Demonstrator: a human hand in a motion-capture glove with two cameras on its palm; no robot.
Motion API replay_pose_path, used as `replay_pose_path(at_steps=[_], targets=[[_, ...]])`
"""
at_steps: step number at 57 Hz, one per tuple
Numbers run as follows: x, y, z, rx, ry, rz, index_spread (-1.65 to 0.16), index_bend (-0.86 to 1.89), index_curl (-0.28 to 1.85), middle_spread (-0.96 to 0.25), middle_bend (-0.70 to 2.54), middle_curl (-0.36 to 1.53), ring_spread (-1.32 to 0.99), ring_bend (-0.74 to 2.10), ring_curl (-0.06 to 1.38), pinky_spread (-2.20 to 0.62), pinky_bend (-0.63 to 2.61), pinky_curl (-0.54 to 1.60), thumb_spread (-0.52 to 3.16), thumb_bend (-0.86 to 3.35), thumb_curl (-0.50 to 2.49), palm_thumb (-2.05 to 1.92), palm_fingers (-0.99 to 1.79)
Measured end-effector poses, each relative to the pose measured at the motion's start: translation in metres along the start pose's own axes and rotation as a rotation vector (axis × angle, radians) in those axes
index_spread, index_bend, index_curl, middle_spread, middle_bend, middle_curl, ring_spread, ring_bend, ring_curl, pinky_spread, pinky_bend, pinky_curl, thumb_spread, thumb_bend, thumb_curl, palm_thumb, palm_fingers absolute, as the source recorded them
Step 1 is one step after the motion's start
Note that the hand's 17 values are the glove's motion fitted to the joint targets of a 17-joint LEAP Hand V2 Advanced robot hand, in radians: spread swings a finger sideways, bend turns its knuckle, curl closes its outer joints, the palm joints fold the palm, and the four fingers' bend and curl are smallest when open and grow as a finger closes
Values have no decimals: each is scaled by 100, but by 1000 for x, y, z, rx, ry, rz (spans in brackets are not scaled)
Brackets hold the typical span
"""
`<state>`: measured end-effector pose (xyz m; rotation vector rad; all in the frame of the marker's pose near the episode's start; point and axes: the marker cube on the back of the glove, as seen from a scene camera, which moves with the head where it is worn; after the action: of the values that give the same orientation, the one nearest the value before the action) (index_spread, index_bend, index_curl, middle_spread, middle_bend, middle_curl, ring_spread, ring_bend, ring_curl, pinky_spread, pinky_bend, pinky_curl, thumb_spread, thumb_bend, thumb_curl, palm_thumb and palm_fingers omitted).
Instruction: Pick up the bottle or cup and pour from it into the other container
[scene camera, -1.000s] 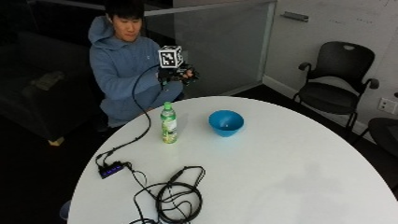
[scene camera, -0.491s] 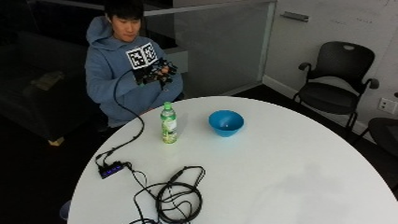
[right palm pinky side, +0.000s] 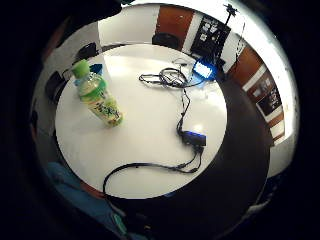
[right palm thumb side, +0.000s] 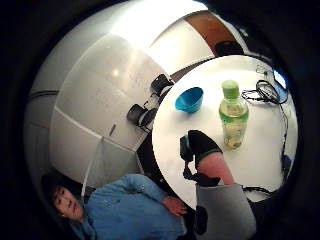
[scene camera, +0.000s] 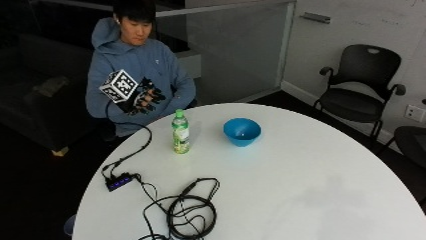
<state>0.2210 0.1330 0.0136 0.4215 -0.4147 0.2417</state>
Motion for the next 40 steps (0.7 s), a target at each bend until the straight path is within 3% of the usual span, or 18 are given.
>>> replay_pose_path(at_steps=[10,22,40], targets=[[28,5,25,5,-216,27,-36,13,23,1,20,31,15,47,29,22,51,25,94,-3,42,68,26],[41,-11,72,21,-678,59,-35,13,23,3,18,32,15,50,30,23,52,26,91,-3,42,69,24],[41,-21,138,16,-879,133,-36,11,20,7,19,31,17,56,31,25,62,29,89,-3,40,67,15]])
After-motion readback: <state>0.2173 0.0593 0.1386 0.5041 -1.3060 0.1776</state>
